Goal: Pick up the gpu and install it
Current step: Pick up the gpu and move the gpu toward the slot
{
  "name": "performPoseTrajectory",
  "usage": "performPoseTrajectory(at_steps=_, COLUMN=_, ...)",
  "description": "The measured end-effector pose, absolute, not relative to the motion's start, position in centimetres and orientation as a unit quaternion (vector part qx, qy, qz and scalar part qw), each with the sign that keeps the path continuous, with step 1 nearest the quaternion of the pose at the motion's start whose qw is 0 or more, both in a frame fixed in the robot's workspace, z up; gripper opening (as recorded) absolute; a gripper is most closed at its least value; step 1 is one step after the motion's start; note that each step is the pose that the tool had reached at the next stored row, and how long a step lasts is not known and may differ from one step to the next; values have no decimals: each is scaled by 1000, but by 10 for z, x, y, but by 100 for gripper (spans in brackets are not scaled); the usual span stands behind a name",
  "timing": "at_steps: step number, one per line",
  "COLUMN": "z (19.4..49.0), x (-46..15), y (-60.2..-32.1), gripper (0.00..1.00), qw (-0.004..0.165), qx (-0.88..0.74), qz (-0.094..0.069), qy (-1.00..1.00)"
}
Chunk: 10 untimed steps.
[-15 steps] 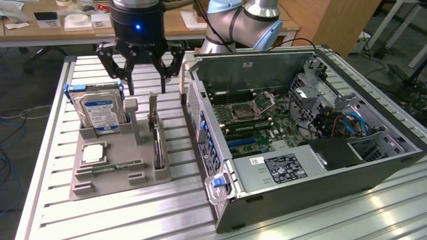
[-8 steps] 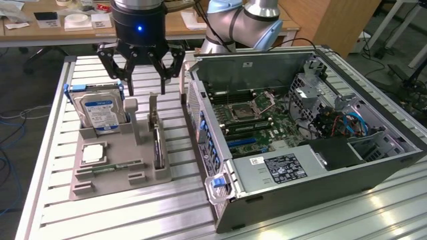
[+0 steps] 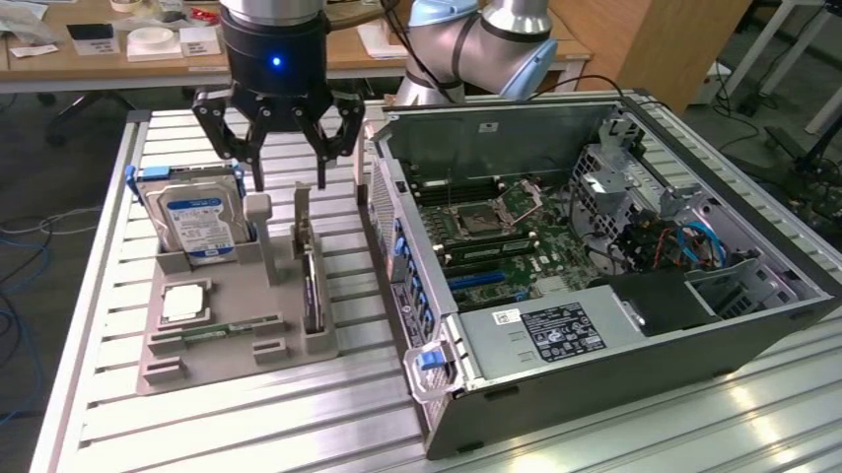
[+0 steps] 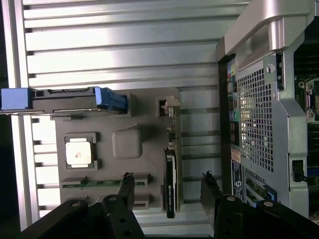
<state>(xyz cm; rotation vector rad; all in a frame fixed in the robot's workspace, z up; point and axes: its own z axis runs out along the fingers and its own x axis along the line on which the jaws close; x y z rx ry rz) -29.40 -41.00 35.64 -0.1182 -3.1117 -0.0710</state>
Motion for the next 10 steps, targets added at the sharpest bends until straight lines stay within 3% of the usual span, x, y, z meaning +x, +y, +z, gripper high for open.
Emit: performPoseTrajectory(at_steps=10, z=342, x=-294, y=-411, gripper=65, qw=16, qx=-38, qz=-23, qy=-999)
